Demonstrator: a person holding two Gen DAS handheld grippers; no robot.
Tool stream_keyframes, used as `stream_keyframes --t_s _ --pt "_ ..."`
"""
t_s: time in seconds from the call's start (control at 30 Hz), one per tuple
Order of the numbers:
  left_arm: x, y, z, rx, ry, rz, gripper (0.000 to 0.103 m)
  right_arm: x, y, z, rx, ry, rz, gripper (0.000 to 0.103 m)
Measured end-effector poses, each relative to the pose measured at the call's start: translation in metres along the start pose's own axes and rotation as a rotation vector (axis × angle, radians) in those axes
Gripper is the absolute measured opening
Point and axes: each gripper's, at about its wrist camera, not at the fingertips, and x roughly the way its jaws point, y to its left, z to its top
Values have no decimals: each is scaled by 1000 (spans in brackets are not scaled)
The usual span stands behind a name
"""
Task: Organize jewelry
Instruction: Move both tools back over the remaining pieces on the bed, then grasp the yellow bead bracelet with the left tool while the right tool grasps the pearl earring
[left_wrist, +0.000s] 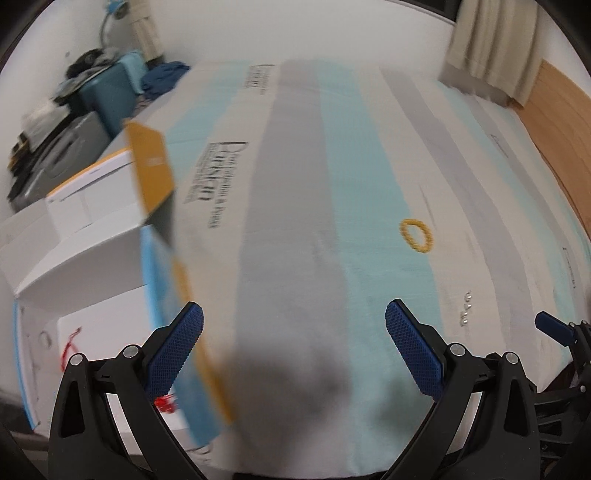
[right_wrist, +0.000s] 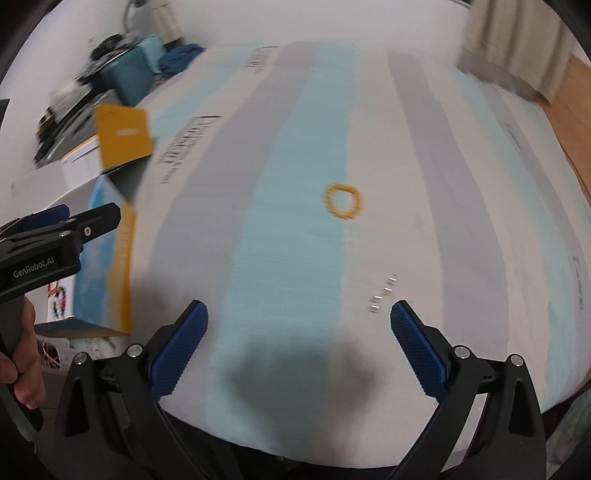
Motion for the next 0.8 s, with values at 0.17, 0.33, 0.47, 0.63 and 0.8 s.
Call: stream_keyframes --t_s 0.17,0.33,0.47,0.63,0.8 --pt "37 -36 14 22 36 -39 97 22 -47 -3 69 44 -22 95" --pt "76 -67 27 36 69 -65 97 50 -77 -3 115 89 -34 95" --pt "103 -84 36 18 94 -87 97 74 -97 -4 147 119 -30 95" --pt "141 -107 50 28 132 -79 97 103 -113 -3 182 154 -23 95" --pt "178 -128 65 39 173 -67 97 129 -121 3 200 185 -17 93"
